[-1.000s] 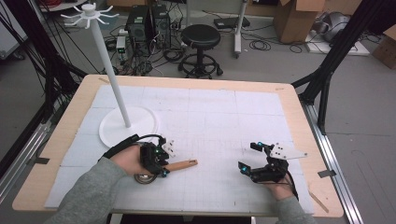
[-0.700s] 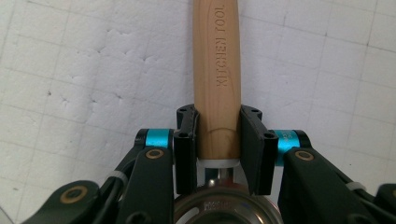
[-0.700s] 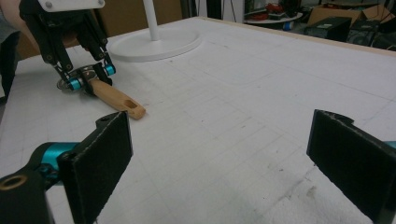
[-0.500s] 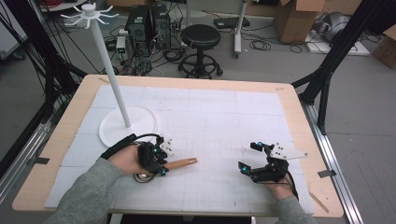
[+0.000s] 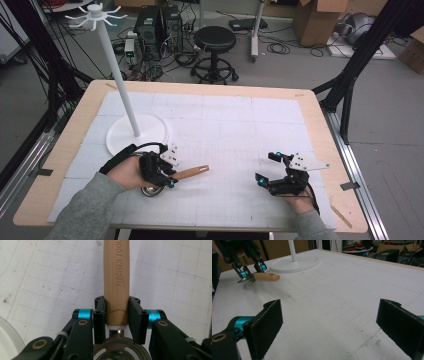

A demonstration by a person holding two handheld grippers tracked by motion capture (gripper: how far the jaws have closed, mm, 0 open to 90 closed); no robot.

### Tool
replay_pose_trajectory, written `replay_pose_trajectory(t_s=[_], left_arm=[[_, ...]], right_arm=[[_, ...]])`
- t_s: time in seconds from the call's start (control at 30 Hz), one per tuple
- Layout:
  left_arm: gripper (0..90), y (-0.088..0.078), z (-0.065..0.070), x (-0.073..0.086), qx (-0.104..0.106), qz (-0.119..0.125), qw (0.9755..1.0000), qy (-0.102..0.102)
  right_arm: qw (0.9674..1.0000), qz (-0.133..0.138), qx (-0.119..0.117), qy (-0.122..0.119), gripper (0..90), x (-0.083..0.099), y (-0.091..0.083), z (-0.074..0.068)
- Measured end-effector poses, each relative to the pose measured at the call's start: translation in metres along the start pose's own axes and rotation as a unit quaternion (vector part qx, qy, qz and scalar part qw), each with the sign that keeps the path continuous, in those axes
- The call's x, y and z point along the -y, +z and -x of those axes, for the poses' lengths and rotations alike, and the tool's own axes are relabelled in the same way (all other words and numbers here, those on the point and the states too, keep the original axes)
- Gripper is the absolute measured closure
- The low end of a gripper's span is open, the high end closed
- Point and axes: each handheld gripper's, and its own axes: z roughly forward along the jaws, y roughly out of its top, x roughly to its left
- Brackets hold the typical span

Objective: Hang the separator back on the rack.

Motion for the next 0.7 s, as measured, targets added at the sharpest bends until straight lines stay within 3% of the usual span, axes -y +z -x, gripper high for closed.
replay_pose_trajectory(t_s=[0.37,0.7], left_arm=[[68.7,-0.016,0.001,0.012,-0.006,0.065,0.9976,-0.021],[68.7,-0.030,0.000,0.023,-0.019,0.128,0.9906,-0.045]], right_arm=[[1.0000,0.000,0.001,-0.001,6.1,0.000,0.000,0.000],[1.0000,0.000,0.000,0.000,6.1,-0.001,0.000,-0.001]])
